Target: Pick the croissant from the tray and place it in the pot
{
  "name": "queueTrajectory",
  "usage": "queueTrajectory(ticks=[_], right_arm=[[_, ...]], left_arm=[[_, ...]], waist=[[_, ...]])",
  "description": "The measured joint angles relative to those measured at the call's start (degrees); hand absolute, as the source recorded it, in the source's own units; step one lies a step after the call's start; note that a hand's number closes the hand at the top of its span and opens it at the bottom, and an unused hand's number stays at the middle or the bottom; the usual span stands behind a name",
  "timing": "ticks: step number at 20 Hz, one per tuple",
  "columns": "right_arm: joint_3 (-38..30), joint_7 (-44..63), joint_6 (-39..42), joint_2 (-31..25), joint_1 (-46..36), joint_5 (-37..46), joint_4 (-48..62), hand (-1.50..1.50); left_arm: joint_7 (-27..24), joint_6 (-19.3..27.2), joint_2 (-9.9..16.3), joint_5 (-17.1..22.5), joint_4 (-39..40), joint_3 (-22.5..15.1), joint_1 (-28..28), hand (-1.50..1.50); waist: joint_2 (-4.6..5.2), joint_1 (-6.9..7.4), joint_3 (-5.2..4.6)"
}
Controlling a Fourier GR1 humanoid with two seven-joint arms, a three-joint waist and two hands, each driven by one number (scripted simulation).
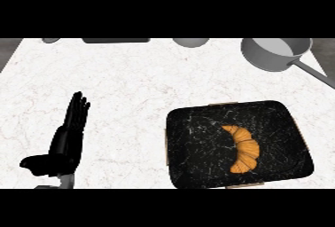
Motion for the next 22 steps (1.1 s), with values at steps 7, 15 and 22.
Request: queueTrajectory(ticks=[7, 15, 22], right_arm=[[2.6, 10.1, 0.5, -3.0, 13.2, 15.5, -8.7, -1.5], [11.3, 31.3, 4.9, -4.3, 15.8, 34.2, -13.7, -1.5], [22.2, 49.0, 10.3, -1.5, 4.7, 49.0, -12.6, -1.5]], left_arm=[[0.8, 0.3, -0.6, -0.8, 0.0, -0.3, -1.2, 0.0], [-0.4, -1.1, -1.4, -1.0, 0.9, -0.9, -1.1, 0.0], [0.4, -1.5, -1.8, -1.3, 0.3, 0.0, -1.1, 0.0]], waist=[[0.5, 0.86, -0.17], [0.84, 2.46, -0.18], [0.58, 2.42, -0.07]])
